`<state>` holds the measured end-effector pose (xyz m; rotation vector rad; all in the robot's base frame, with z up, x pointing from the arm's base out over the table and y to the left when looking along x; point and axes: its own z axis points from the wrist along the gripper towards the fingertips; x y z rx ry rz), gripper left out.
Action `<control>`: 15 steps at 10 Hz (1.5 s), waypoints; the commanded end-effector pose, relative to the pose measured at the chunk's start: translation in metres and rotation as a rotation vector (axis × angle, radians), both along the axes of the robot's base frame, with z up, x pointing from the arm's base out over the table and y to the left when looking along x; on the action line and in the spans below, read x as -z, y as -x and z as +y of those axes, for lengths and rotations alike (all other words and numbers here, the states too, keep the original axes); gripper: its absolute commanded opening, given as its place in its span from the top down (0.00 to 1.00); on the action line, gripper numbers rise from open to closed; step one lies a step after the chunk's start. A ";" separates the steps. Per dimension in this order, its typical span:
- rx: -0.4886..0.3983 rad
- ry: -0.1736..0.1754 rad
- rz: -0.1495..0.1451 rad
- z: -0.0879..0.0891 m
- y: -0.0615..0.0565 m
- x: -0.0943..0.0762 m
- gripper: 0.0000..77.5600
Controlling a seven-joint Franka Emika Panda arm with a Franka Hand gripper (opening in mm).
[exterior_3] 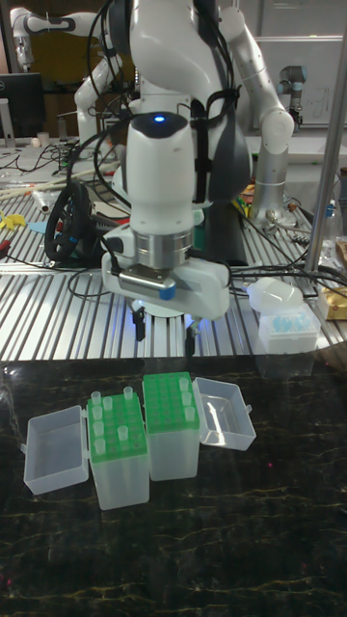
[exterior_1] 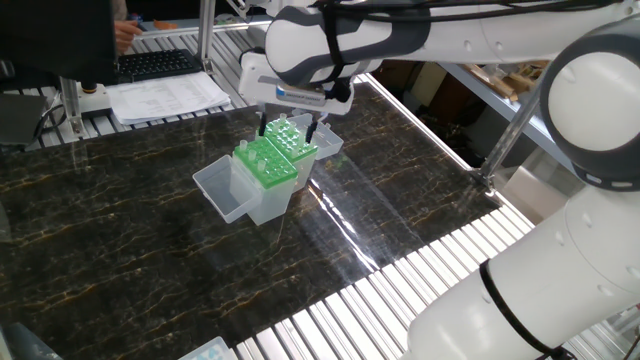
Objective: Transfer all large pipette tips from one holder to another
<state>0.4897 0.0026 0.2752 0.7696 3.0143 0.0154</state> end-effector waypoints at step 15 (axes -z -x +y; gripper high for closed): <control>-0.037 0.009 -0.049 0.031 -0.006 0.053 0.00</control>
